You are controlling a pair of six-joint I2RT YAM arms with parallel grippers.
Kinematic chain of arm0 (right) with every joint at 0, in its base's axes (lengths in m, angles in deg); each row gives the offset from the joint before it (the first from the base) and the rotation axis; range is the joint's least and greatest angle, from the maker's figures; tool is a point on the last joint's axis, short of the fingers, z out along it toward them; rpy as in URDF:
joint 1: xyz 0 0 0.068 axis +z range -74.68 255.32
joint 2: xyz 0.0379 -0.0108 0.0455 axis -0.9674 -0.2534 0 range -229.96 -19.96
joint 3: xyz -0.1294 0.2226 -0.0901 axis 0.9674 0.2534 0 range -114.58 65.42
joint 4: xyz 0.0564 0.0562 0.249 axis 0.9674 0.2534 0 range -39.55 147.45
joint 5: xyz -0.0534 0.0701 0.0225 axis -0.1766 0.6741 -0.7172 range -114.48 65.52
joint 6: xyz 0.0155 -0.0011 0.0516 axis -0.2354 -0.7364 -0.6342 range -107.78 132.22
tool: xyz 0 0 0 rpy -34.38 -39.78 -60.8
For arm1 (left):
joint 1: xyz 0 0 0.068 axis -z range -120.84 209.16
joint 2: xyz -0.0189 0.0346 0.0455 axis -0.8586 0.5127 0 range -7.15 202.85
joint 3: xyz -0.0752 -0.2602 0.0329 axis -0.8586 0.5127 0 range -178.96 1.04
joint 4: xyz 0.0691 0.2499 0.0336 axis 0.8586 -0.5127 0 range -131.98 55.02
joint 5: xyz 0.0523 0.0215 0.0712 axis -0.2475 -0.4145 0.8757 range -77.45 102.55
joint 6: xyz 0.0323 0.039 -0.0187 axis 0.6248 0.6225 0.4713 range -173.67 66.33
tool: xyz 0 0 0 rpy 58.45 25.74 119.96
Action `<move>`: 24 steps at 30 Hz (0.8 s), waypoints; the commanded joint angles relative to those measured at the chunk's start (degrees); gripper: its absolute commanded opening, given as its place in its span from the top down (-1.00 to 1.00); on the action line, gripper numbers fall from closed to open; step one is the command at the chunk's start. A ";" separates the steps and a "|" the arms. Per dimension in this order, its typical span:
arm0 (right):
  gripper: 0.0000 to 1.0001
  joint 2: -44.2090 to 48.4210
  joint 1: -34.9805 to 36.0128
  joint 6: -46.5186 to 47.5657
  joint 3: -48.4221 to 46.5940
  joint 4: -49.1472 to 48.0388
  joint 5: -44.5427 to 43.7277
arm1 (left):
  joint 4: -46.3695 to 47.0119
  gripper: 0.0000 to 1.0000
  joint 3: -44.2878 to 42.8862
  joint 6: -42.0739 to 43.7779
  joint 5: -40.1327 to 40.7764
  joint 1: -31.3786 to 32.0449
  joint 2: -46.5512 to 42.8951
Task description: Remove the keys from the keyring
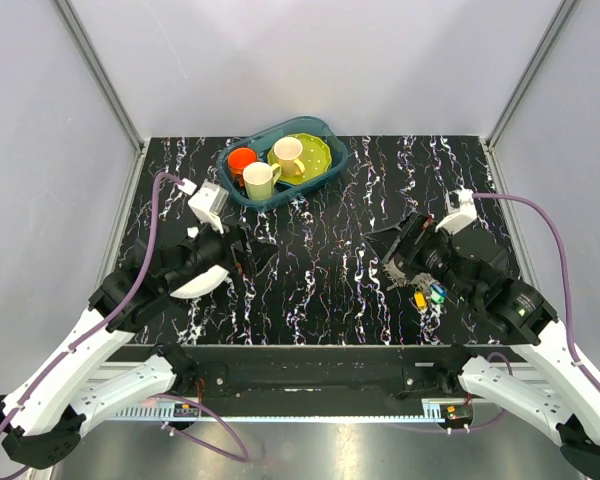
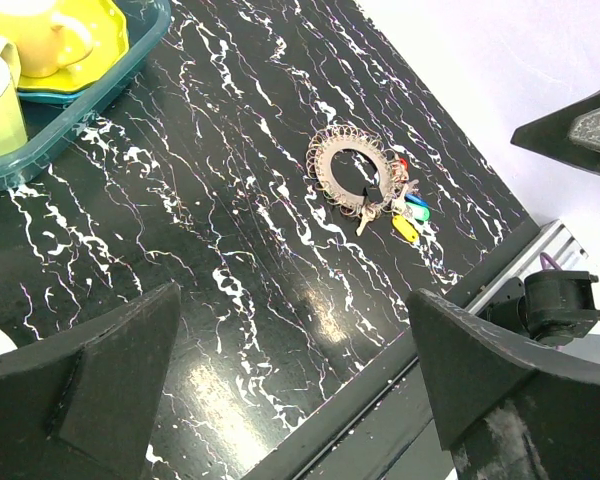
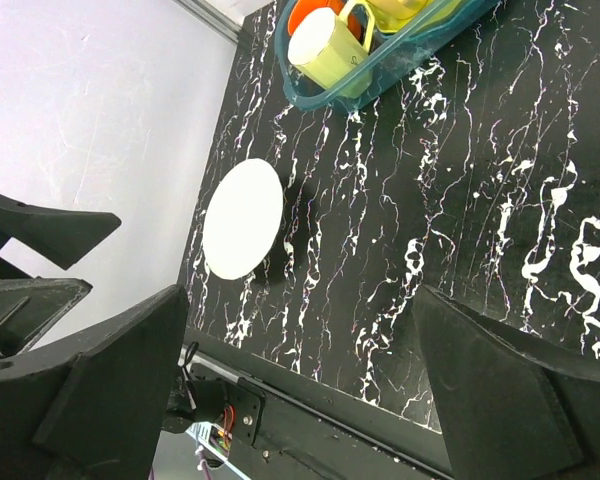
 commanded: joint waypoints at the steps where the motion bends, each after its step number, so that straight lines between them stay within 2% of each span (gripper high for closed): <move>1: -0.99 1.42 0.32 -0.95 0.82 -1.69 -1.51 | 1.04 -0.98 -1.25 1.45 1.31 0.08 0.15; 6: -0.99 1.34 0.41 -0.68 1.17 -0.81 -4.93 | 0.86 -0.98 0.50 3.12 2.46 0.08 -0.28; 9: -0.97 -0.68 0.41 2.30 1.00 0.33 -8.01 | 0.86 -0.98 2.95 4.26 6.23 0.08 -0.98; 11: -0.93 -2.78 0.32 3.27 0.56 3.39 -13.62 | 0.60 -0.98 4.19 5.14 7.63 0.08 -1.60; 15: -0.86 -13.65 0.23 9.94 -0.93 4.90 -18.38 | 0.59 -0.98 8.14 6.02 10.10 0.08 -3.53; 18: -0.61 -21.57 -0.12 11.61 -3.13 7.63 -19.88 | 1.21 -0.98 11.66 6.29 11.60 0.08 -5.11; 21: -0.46 -26.94 -3.45 15.31 -3.48 7.46 -13.23 | 1.39 -0.98 13.95 6.38 12.13 0.08 -6.17; 22: -0.43 -27.92 -5.03 16.01 -3.14 7.02 -7.63 | 1.39 -0.98 14.04 6.38 11.86 0.08 -6.26; 24: -0.32 -30.55 -11.35 18.21 -1.56 3.08 -1.54 | 1.12 -0.98 13.69 6.55 10.63 0.08 -6.35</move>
